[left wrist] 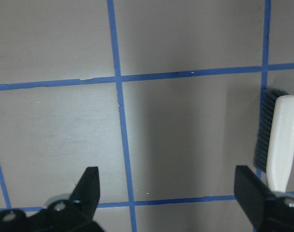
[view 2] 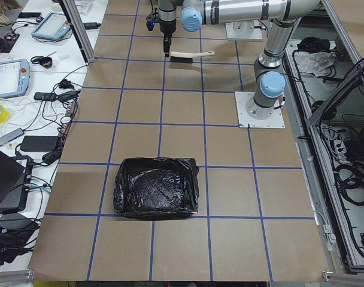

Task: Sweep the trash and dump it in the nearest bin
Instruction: 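Tip the dustpan over the bag with the right gripper while the left gripper withdraws, then bring the empty dustpan back with the right gripper toward the brush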

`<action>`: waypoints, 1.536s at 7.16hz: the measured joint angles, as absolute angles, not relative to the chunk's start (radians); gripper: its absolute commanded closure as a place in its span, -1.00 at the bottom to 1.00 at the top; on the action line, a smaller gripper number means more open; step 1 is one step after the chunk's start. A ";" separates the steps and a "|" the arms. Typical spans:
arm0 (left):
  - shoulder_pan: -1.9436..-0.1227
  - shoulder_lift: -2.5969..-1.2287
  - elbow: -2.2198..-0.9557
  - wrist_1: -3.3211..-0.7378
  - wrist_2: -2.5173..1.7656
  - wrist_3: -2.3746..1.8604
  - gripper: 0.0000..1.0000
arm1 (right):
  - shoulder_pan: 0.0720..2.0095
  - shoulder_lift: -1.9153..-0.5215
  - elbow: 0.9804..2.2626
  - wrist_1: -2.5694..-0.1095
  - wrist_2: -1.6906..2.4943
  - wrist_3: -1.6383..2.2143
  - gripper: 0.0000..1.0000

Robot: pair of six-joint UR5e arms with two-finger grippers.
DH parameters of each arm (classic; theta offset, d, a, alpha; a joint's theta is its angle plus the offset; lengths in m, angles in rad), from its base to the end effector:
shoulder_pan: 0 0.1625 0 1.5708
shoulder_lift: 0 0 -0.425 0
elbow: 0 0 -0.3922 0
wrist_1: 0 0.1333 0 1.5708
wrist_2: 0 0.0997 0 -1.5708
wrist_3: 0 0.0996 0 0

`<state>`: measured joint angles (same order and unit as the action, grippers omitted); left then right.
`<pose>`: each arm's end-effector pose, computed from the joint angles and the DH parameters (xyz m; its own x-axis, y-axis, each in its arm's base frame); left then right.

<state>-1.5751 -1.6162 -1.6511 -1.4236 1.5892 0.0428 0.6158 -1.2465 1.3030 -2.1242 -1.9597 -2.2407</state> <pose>-0.1337 -0.5096 0.4405 -0.9987 0.0467 -0.0193 0.0471 0.9987 -0.0207 -0.4824 -0.4584 0.5097 -0.3223 -0.9319 0.1667 -0.7489 0.3587 0.5573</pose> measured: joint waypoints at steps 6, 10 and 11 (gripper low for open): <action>-1.532 -1.580 -1.627 -1.475 1.613 0.081 -1.00 | 0.971 -1.275 1.309 -1.808 -1.793 -1.623 1.00; -1.532 -1.568 -1.632 -1.507 1.601 0.078 -1.00 | 1.238 -1.270 1.391 -1.746 -1.598 -1.025 1.00; -1.532 -1.567 -1.633 -1.511 1.601 0.078 -1.00 | 1.333 -1.259 1.400 -1.753 -1.591 -0.836 1.00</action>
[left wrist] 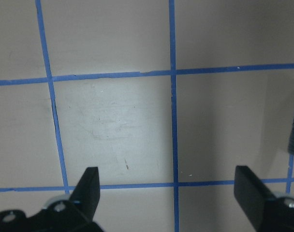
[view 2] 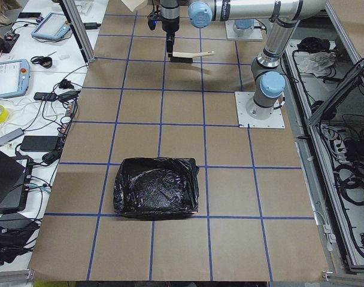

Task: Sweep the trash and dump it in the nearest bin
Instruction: 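Bring the empty dustpan back with the right gripper toward the brush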

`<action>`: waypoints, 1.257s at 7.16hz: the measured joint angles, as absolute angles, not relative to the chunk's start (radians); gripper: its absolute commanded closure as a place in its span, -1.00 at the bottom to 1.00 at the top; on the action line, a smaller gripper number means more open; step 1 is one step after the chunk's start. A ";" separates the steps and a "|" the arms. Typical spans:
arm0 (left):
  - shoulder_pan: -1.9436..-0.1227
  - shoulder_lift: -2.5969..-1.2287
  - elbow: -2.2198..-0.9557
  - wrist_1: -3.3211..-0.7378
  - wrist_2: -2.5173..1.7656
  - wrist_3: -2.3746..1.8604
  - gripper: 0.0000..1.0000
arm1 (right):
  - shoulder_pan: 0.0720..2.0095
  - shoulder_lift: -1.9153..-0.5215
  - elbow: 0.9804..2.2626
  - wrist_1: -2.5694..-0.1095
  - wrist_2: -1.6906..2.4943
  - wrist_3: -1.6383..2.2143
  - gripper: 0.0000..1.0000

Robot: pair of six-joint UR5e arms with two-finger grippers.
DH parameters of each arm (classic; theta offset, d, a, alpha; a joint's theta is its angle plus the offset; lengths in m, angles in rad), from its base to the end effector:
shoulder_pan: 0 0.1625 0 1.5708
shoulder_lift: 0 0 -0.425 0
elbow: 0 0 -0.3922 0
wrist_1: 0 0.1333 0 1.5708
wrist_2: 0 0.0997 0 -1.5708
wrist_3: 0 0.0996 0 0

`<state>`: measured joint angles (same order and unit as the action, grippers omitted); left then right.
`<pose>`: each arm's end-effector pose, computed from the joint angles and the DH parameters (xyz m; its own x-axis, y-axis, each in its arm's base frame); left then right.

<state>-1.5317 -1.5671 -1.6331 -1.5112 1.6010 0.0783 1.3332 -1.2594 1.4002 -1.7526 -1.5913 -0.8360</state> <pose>-0.1111 -0.4945 0.4651 -0.9988 0.0392 -0.0302 0.0392 0.9992 0.0014 -0.0189 -0.6356 0.4166 -0.8258 -0.5622 0.0441 -0.5632 0.8263 -0.0123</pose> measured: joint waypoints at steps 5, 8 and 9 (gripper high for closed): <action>-1.531 -1.566 -1.632 -1.513 1.602 0.078 -1.00 | 1.700 -1.119 1.404 -1.862 -1.556 -0.065 1.00; -1.531 -1.566 -1.635 -1.513 1.602 0.078 -1.00 | 1.842 -1.080 1.404 -1.867 -1.525 0.193 1.00; -1.531 -1.565 -1.635 -1.512 1.602 0.078 -1.00 | 1.877 -1.058 1.404 -1.869 -1.525 0.244 1.00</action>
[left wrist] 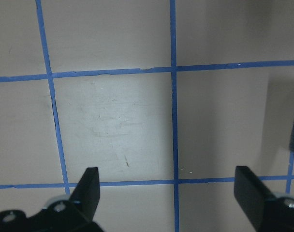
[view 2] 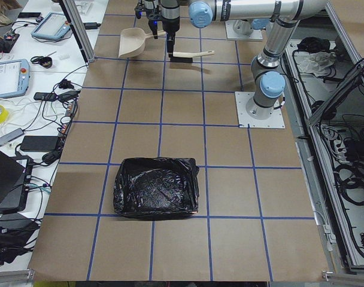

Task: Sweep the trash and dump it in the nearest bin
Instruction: 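Bring the empty dustpan back with the right gripper toward the brush, then lower the dustpan onto the table at the brush end with the right gripper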

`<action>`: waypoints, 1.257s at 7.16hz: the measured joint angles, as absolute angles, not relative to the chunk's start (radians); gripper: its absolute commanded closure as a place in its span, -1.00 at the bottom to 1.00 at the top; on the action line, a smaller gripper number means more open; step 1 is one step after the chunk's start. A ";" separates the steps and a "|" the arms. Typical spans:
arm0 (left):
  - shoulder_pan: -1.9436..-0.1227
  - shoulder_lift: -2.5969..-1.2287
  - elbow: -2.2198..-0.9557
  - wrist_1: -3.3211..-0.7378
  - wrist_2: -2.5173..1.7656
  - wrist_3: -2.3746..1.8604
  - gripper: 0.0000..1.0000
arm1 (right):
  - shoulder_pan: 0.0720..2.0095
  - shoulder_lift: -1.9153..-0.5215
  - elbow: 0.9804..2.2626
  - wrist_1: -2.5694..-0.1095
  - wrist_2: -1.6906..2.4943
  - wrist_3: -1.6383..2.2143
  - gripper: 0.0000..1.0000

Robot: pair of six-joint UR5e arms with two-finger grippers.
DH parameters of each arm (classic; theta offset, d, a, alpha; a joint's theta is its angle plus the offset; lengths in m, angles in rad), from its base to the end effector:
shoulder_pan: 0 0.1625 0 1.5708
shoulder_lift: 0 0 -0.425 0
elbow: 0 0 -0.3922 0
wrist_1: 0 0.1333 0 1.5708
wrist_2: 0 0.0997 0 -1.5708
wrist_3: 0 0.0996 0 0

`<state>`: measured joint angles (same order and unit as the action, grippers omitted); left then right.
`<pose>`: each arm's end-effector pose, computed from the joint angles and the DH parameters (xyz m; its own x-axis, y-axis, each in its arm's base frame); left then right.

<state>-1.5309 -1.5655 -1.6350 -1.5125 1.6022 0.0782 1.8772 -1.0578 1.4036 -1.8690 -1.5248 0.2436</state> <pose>-0.1106 -0.4937 0.4648 -0.9988 0.0383 -0.0313 0.0383 0.9993 0.0031 0.3343 -0.5995 0.2957 -0.9976 -0.0607 -0.0331 -0.0625 0.9964 0.0573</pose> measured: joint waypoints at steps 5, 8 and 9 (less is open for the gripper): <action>-1.529 -1.562 -1.638 -1.511 1.600 0.080 -1.00 | 1.920 -1.027 1.423 -1.852 -1.507 0.329 1.00; -1.530 -1.561 -1.638 -1.512 1.601 0.080 -1.00 | 1.919 -1.050 1.466 -1.853 -1.479 0.308 1.00; -1.531 -1.561 -1.638 -1.512 1.602 0.080 -1.00 | 1.915 -1.053 1.470 -1.855 -1.480 0.288 1.00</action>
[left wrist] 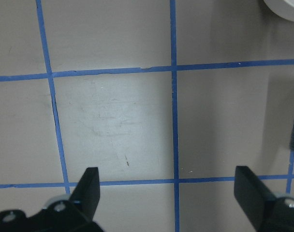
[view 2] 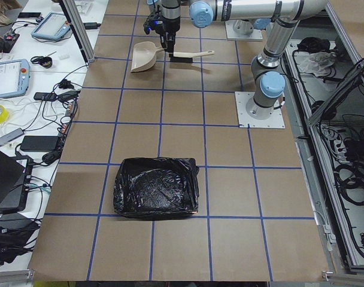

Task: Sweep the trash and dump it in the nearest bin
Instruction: 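Lower the dustpan onto the table at the brush end with the right gripper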

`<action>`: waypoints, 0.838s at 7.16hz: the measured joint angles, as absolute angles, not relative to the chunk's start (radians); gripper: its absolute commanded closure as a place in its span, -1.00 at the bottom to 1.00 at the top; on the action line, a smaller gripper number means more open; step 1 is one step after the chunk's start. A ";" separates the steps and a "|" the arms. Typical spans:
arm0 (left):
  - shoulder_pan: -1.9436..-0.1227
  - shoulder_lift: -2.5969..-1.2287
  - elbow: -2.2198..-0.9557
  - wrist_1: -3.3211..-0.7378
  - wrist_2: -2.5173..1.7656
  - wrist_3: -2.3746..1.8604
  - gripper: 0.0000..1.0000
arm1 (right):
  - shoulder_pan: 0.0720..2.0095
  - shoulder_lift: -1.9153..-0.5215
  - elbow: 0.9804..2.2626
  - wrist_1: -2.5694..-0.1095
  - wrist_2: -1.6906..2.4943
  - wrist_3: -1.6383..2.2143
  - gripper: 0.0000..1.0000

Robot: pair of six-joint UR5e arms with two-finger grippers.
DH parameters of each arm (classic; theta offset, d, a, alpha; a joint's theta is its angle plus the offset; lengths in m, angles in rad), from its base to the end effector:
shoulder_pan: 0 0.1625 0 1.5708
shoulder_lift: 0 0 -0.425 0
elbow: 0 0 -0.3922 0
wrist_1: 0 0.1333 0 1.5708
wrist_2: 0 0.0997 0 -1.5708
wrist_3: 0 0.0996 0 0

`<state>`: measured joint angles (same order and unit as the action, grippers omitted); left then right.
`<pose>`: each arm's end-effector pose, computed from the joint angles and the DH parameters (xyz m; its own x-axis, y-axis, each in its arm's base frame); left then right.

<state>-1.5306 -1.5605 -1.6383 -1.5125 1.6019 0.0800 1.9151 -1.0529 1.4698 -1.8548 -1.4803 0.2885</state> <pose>-0.1105 -0.4918 0.4656 -0.9987 0.0398 -0.0311 0.0398 0.9992 0.0014 0.3549 -0.5682 0.2614 -0.9978 -0.0460 -0.0482 -0.0529 0.9869 0.1525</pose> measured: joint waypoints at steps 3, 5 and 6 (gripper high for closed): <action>-1.531 -1.560 -1.636 -1.512 1.605 0.080 -1.00 | 1.912 -1.047 1.472 -1.874 -1.471 0.265 1.00; -1.530 -1.560 -1.636 -1.512 1.607 0.081 -1.00 | 1.911 -1.045 1.472 -1.883 -1.475 0.264 1.00; -1.530 -1.560 -1.636 -1.511 1.607 0.081 -1.00 | 1.911 -1.045 1.472 -1.884 -1.478 0.264 1.00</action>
<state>-1.5297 -1.5601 -1.6363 -1.5114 1.6072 0.0811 1.9113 -1.0449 1.4720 -1.8836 -1.4782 0.2641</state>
